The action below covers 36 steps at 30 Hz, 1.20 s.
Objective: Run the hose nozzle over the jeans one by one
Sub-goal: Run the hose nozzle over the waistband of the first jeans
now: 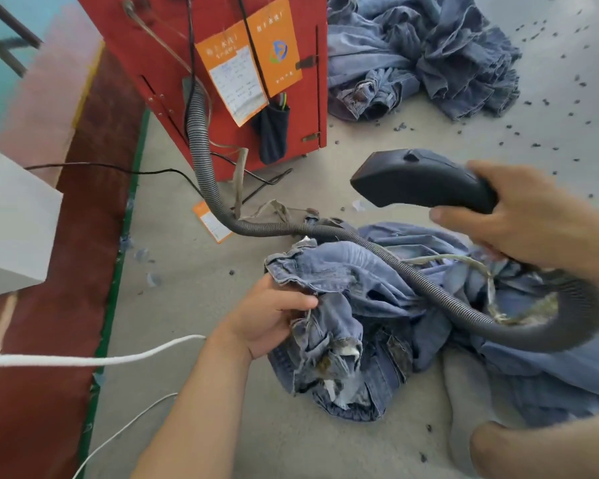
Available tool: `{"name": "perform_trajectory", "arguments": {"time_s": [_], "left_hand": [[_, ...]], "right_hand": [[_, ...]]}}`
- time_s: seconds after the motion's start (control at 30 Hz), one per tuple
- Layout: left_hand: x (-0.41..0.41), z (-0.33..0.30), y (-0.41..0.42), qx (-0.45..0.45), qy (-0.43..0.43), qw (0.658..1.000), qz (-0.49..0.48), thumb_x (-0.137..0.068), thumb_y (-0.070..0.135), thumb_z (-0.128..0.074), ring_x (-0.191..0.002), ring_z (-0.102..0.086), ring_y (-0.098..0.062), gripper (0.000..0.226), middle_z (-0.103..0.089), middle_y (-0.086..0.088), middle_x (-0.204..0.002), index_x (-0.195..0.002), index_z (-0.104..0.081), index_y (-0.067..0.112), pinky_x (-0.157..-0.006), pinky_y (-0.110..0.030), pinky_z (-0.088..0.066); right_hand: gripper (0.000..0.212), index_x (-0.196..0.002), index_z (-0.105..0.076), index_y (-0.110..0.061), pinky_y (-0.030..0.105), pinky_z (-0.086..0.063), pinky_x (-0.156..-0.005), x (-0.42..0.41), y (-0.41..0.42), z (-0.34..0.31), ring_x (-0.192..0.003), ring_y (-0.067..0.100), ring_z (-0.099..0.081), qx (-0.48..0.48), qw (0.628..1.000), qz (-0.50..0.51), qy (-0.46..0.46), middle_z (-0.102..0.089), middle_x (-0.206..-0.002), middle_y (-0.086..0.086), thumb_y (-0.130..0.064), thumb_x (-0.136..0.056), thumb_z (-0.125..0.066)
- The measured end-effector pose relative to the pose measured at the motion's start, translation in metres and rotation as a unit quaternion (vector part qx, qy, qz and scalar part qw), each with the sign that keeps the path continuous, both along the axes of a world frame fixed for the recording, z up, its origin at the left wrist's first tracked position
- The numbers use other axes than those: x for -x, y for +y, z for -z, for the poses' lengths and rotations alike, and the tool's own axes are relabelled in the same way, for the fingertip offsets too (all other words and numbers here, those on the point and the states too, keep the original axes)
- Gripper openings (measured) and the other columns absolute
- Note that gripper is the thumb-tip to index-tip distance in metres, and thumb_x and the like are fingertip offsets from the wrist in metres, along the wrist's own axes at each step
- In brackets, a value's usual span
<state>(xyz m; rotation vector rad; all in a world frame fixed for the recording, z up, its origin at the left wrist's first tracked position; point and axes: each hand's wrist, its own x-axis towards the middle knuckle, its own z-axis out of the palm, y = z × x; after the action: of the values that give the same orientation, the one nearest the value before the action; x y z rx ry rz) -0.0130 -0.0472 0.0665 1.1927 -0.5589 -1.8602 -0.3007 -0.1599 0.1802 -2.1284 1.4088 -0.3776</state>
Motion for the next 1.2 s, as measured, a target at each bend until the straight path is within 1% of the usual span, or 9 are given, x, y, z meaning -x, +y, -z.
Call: {"name": "perform_trajectory", "arguments": {"time_s": [0.17, 0.3, 0.43, 0.57, 0.73, 0.93, 1.07, 1.13, 1.2], "left_hand": [[-0.025, -0.001, 0.009, 0.009, 0.067, 0.995, -0.078, -0.072, -0.016, -0.054, -0.121, -0.066, -0.039, 0.060, -0.067, -0.023, -0.132, -0.127, -0.068, 0.004, -0.087, -0.044, -0.059], [-0.018, -0.005, 0.017, 0.065, 0.111, 0.991, -0.034, -0.076, -0.020, -0.046, -0.131, -0.058, -0.039, 0.064, -0.061, -0.023, -0.140, -0.133, -0.064, 0.004, -0.103, -0.050, -0.053], [-0.006, -0.010, 0.016, 0.062, 0.157, 0.986, -0.014, -0.071, -0.016, -0.043, -0.132, -0.050, -0.044, 0.073, -0.051, -0.028, -0.143, -0.143, -0.047, -0.009, -0.116, -0.061, -0.031], [0.012, -0.019, 0.007, 0.042, 0.202, 0.977, -0.054, -0.072, -0.013, -0.041, -0.133, -0.045, -0.043, 0.070, -0.048, -0.030, -0.142, -0.142, -0.045, -0.012, -0.123, -0.060, -0.025], [0.044, -0.022, -0.011, 0.048, 0.141, 0.986, -0.077, -0.092, -0.021, -0.033, -0.124, -0.057, -0.038, 0.047, -0.064, -0.025, -0.128, -0.131, -0.057, -0.009, -0.117, -0.055, -0.038], [0.075, -0.020, -0.010, 0.075, 0.136, 0.987, -0.038, -0.086, -0.021, -0.040, -0.112, -0.066, -0.025, 0.044, -0.070, -0.015, -0.113, -0.123, -0.059, -0.010, -0.099, -0.031, -0.054], [0.064, 0.003, 0.006, -0.013, 0.291, 0.949, -0.122, -0.088, 0.019, -0.054, -0.102, -0.067, -0.033, 0.040, -0.068, -0.019, -0.115, -0.121, -0.067, 0.000, -0.086, -0.040, -0.057], [0.054, 0.029, 0.015, -0.099, 0.221, 0.956, -0.165, -0.094, 0.055, -0.055, -0.102, -0.072, -0.034, 0.059, -0.071, -0.020, -0.121, -0.120, -0.074, 0.005, -0.081, -0.040, -0.059], [0.041, 0.047, 0.030, -0.172, 0.135, 0.960, -0.176, -0.092, 0.060, -0.062, -0.104, -0.074, -0.034, 0.062, -0.072, -0.021, -0.123, -0.123, -0.075, 0.008, -0.076, -0.040, -0.061]], "right_hand": [[0.043, -0.093, -0.058, -0.044, 0.040, -0.052, -0.049, 0.010, 0.008, 0.004, -0.051, 0.008, -0.060, -0.005, 0.992, -0.064, 0.105, -0.064, -0.066, -0.014, -0.079, -0.068, -0.058], [0.023, -0.094, -0.053, -0.050, 0.019, -0.044, -0.049, -0.010, 0.019, 0.012, -0.064, -0.002, -0.062, -0.029, 0.981, -0.134, 0.135, -0.065, -0.075, -0.026, -0.061, -0.078, -0.066], [0.020, -0.086, -0.057, -0.036, 0.016, -0.045, -0.060, -0.045, 0.030, 0.016, -0.069, 0.000, -0.060, -0.028, 0.988, -0.134, 0.074, -0.064, -0.069, -0.014, -0.050, -0.085, -0.071], [0.030, -0.085, -0.056, -0.030, 0.017, -0.038, -0.042, -0.059, 0.028, 0.008, -0.047, 0.004, -0.057, 0.015, 1.000, -0.019, -0.007, -0.061, -0.055, -0.006, -0.056, -0.082, -0.071], [0.052, -0.095, -0.057, -0.017, 0.019, -0.040, -0.036, -0.054, 0.028, 0.002, -0.039, 0.008, -0.056, -0.134, 0.982, 0.083, -0.107, -0.065, -0.054, -0.002, -0.053, -0.072, -0.087], [0.056, -0.099, -0.055, -0.019, 0.039, -0.050, -0.063, -0.078, 0.036, 0.014, -0.071, 0.019, -0.067, -0.085, 0.995, 0.006, 0.061, -0.066, -0.079, 0.001, -0.053, -0.070, -0.088], [0.043, -0.096, -0.056, -0.019, 0.024, -0.045, -0.040, -0.058, 0.039, 0.018, -0.041, 0.011, -0.061, -0.154, 0.988, 0.001, 0.020, -0.068, -0.056, 0.002, -0.049, -0.081, -0.082], [0.040, -0.100, -0.052, -0.020, 0.016, -0.037, -0.034, -0.044, 0.036, 0.024, -0.033, 0.010, -0.055, -0.173, 0.984, 0.037, 0.019, -0.066, -0.050, 0.003, -0.048, -0.087, -0.077], [0.043, -0.105, -0.043, -0.025, 0.021, -0.040, -0.034, -0.026, 0.029, 0.030, -0.034, 0.016, -0.057, -0.172, 0.982, 0.071, 0.039, -0.067, -0.050, 0.006, -0.048, -0.089, -0.074]]}}
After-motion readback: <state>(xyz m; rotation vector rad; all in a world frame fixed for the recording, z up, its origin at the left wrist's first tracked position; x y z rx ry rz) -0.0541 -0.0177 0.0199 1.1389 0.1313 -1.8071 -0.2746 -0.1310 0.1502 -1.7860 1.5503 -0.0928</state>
